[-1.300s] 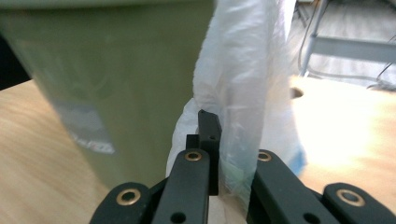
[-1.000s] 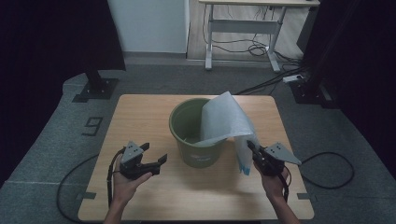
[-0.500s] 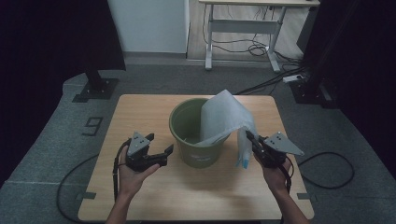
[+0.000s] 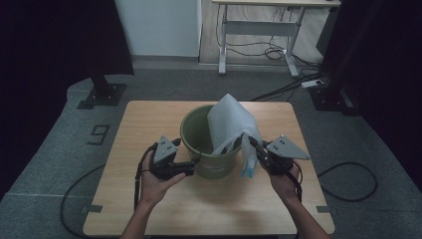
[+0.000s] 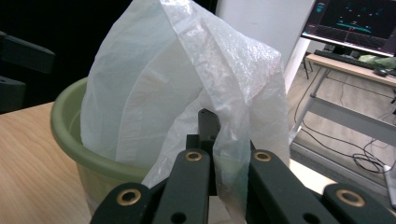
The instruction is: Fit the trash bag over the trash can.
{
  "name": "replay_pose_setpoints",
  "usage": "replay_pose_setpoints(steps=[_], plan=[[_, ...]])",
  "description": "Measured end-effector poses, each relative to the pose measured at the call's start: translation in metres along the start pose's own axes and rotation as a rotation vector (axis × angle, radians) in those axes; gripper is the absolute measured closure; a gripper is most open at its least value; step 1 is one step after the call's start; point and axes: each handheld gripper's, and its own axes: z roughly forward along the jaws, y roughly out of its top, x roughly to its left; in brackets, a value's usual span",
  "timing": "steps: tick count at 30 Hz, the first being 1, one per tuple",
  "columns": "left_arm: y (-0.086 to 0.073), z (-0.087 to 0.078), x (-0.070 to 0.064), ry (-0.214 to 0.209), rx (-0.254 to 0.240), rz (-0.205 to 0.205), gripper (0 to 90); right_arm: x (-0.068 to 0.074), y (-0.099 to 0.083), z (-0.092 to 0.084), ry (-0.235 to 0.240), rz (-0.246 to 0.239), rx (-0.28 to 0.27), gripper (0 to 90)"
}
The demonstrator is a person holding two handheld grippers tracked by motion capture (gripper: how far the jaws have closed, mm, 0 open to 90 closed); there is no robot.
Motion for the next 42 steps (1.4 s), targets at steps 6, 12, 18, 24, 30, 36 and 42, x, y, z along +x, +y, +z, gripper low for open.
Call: replay_pose_setpoints(steps=[6,12,18,24,30,36,42], plan=[[0.003,0.007,-0.007,-0.027,0.003,0.013,16.8,0.005,0.002,0.003,0.015,-0.013,0.011,88.6],[0.006,0.017,-0.014,-0.024,0.003,0.014,16.9,0.007,0.003,0.005,0.027,-0.016,0.02,88.7],[0.016,0.027,-0.021,-0.032,0.002,0.019,20.5,0.009,0.002,0.007,0.036,-0.018,0.026,88.6],[0.023,0.037,-0.031,-0.062,-0.023,0.03,49.8,0.009,0.0,0.008,0.037,-0.019,0.031,88.6],[0.025,0.041,-0.028,-0.109,-0.025,-0.006,72.6,0.006,-0.007,0.006,0.047,-0.009,0.04,88.6],[0.026,0.038,-0.024,-0.152,-0.041,-0.009,86.8,0.0,-0.014,0.004,0.058,0.025,0.044,87.3],[0.027,0.025,-0.011,-0.156,-0.072,-0.046,89.7,0.001,-0.024,0.002,0.054,0.044,0.067,63.1]])
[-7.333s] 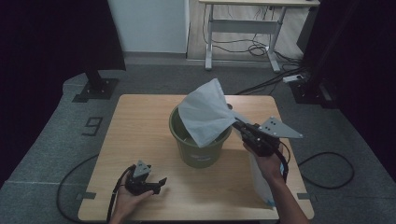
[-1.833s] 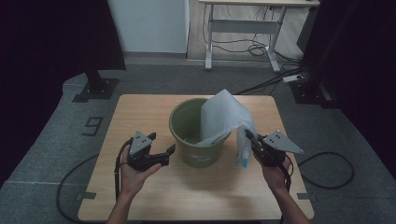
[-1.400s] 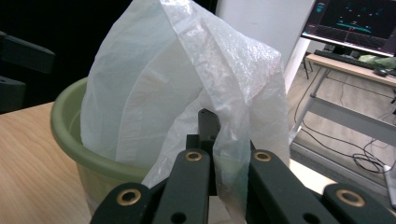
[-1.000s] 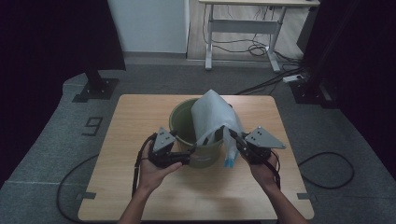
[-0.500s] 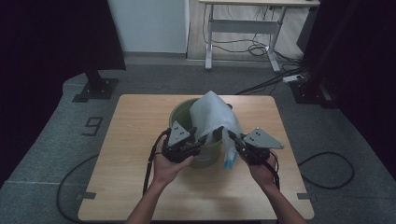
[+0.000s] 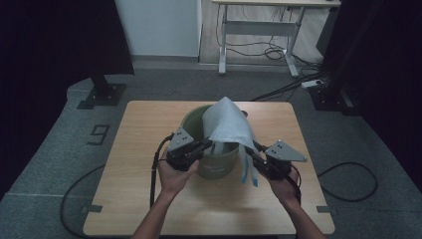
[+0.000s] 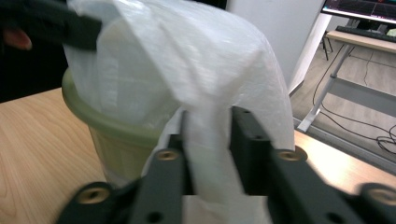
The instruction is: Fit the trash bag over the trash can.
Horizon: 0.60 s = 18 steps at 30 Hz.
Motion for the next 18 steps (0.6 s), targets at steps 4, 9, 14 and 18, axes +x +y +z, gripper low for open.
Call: replay_pose_setpoints(steps=[4,9,14,18], plan=[[0.001,-0.005,0.006,-0.017,-0.004,-0.027,89.8,0.0,-0.01,-0.001,-0.018,-0.013,0.029,46.5],[0.002,-0.013,0.014,0.001,-0.022,-0.045,89.9,-0.002,-0.022,-0.007,-0.003,0.002,0.034,37.2],[0.004,-0.025,0.026,0.022,-0.035,-0.07,89.8,-0.001,-0.032,-0.014,0.017,0.016,0.018,33.7],[0.002,-0.038,0.037,0.038,-0.059,-0.11,89.8,-0.002,-0.037,-0.019,0.038,0.032,0.001,32.8]])
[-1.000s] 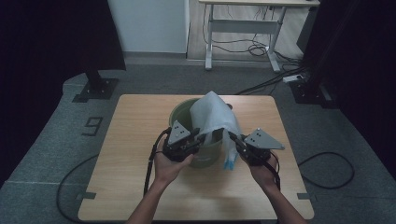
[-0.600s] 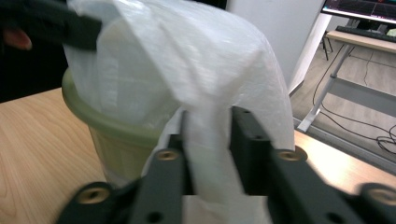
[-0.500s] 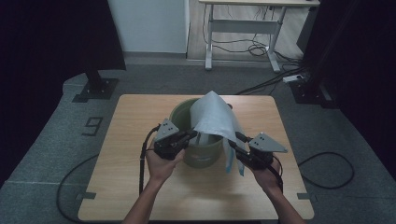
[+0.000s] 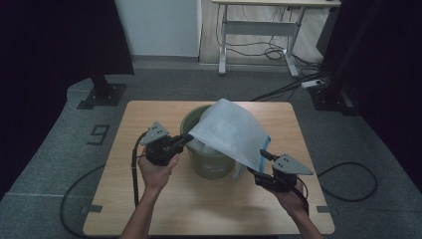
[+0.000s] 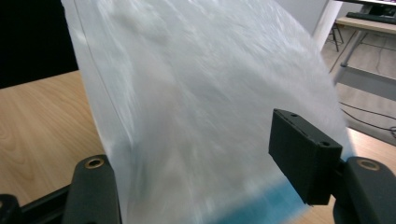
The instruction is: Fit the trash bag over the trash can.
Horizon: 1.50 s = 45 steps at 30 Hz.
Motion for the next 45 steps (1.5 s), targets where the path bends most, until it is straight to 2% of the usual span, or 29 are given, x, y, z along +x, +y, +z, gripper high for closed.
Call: replay_pose_setpoints(steps=[4,11,15,16,17,18,19,21,29,30,36,38,40,41,42,43,44,45], plan=[[0.0,-0.011,0.012,0.016,-0.009,-0.02,89.8,-0.006,-0.006,-0.004,0.037,0.031,-0.028,31.1],[-0.001,-0.027,0.032,0.052,-0.028,-0.055,89.8,-0.01,-0.011,-0.009,0.05,0.034,-0.026,30.5],[0.0,-0.031,0.045,0.078,-0.028,-0.073,89.8,-0.018,-0.017,-0.012,0.027,0.039,-0.011,30.6],[0.0,-0.031,0.047,0.081,-0.027,-0.075,89.8,-0.023,-0.021,-0.011,0.002,0.045,0.007,30.6],[0.001,-0.031,0.049,0.087,-0.026,-0.081,89.8,-0.023,-0.021,-0.011,0.002,0.045,0.007,30.6],[0.001,-0.031,0.052,0.09,-0.023,-0.085,89.7,-0.028,-0.025,-0.007,-0.028,0.044,0.024,30.6],[0.001,-0.031,0.054,0.092,-0.022,-0.088,89.7,-0.028,-0.025,-0.007,-0.028,0.044,0.024,30.6],[0.002,-0.029,0.062,0.101,-0.012,-0.101,89.7,-0.036,-0.027,-0.001,-0.067,0.045,0.032,30.6],[0.002,-0.022,0.074,0.107,0.002,-0.116,89.7,-0.058,-0.023,0.021,-0.116,0.061,0.02,30.4],[0.002,-0.022,0.076,0.108,0.001,-0.118,89.7,-0.063,-0.021,0.026,-0.139,0.055,0.023,30.3],[0.004,-0.019,0.08,0.104,0.001,-0.123,89.7,-0.077,-0.019,0.036,-0.156,0.051,0.009,31.3],[0.004,-0.018,0.08,0.098,0.0,-0.119,89.7,-0.083,-0.018,0.039,-0.126,0.057,-0.024,35.9],[0.005,-0.016,0.078,0.092,0.003,-0.116,89.7,-0.085,-0.017,0.042,-0.113,0.05,-0.028,40.3],[0.006,-0.015,0.078,0.09,0.003,-0.114,89.6,-0.086,-0.017,0.044,-0.098,0.043,-0.037,45.6],[0.006,-0.014,0.077,0.086,0.004,-0.114,89.6,-0.087,-0.016,0.045,-0.073,0.029,-0.056,56.4],[0.006,-0.012,0.077,0.085,0.004,-0.116,89.6,-0.087,-0.016,0.045,-0.073,0.029,-0.056,56.4],[0.006,-0.011,0.077,0.081,0.006,-0.117,89.6,-0.087,-0.014,0.045,-0.07,0.021,-0.067,70.3],[0.006,-0.01,0.076,0.079,0.01,-0.115,89.6,-0.087,-0.014,0.045,-0.07,0.021,-0.067,70.3]])
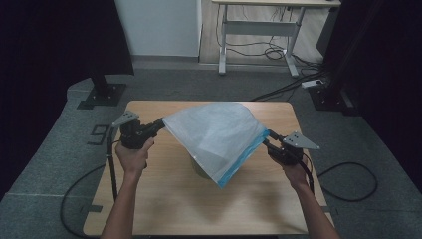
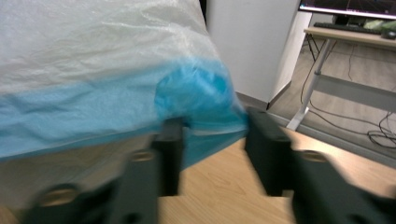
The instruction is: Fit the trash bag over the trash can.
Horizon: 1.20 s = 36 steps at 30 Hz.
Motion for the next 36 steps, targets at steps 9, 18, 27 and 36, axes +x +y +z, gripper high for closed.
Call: replay_pose_setpoints(steps=[9,18,27,36], plan=[[0.003,0.019,-0.009,-0.025,0.029,0.016,89.3,-0.002,0.019,-0.031,-0.055,-0.032,-0.052,88.5],[0.001,0.038,-0.023,-0.073,0.068,0.036,84.5,-0.002,0.043,-0.066,-0.08,-0.076,-0.097,88.5],[-0.004,0.022,-0.019,-0.026,0.157,0.073,37.4,0.005,0.036,-0.053,-0.061,-0.056,-0.062,88.4],[-0.01,-0.009,-0.012,-0.045,0.165,0.11,13.7,0.003,0.032,-0.053,-0.068,-0.027,-0.04,88.5]])
